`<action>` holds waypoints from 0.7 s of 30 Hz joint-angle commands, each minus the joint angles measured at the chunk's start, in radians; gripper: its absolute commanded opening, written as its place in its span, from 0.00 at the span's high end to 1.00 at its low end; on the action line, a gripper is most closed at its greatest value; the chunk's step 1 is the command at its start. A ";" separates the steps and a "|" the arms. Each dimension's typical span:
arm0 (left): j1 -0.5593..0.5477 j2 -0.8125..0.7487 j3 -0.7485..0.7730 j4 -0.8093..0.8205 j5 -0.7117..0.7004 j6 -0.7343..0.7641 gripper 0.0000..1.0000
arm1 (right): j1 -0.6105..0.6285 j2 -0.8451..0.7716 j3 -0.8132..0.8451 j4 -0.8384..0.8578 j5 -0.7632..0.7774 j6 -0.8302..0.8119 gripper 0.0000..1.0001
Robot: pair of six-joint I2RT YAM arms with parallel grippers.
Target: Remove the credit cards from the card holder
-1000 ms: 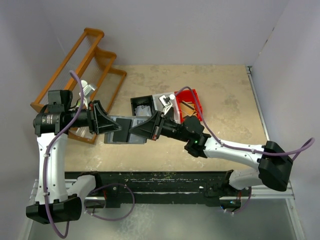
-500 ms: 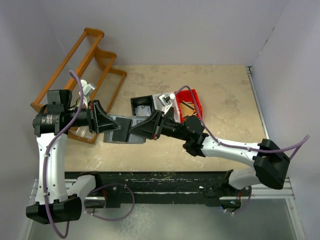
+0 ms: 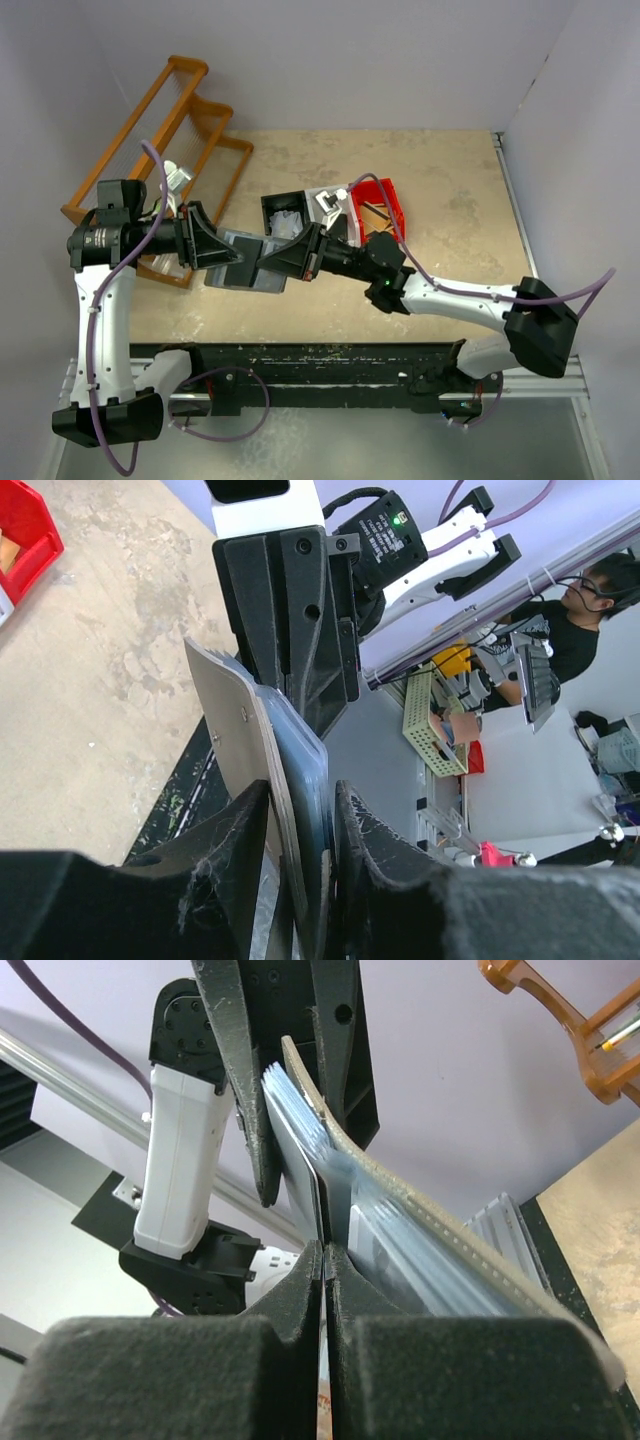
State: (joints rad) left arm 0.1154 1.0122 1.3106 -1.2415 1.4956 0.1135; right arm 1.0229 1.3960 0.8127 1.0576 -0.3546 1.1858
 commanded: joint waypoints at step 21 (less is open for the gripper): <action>-0.007 0.000 0.035 -0.017 0.290 -0.007 0.99 | 0.003 -0.058 -0.022 0.093 0.057 -0.010 0.80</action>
State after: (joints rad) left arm 0.1146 1.0134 1.3106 -1.2549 1.4994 0.1146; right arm 1.0256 1.3170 0.7227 1.0847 -0.3233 1.1858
